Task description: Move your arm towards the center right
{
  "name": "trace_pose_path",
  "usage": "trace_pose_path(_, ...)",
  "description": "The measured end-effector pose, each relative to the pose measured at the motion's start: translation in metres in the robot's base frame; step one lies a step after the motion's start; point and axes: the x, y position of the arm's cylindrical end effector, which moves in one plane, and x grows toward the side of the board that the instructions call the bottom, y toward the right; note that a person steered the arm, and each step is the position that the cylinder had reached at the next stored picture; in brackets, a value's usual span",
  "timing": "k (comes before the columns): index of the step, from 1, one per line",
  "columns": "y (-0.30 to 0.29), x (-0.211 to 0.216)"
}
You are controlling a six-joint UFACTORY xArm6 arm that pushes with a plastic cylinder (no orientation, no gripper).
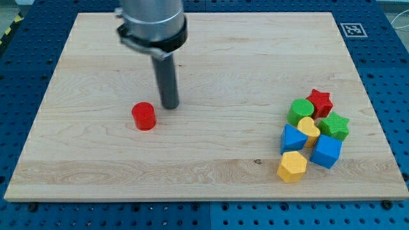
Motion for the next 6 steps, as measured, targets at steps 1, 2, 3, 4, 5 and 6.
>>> trace_pose_path(1,0.053,-0.03)
trace_pose_path(2,0.144,-0.051)
trace_pose_path(3,0.247,-0.043)
trace_pose_path(4,0.325,0.004)
trace_pose_path(5,0.315,0.04)
trace_pose_path(6,0.259,0.041)
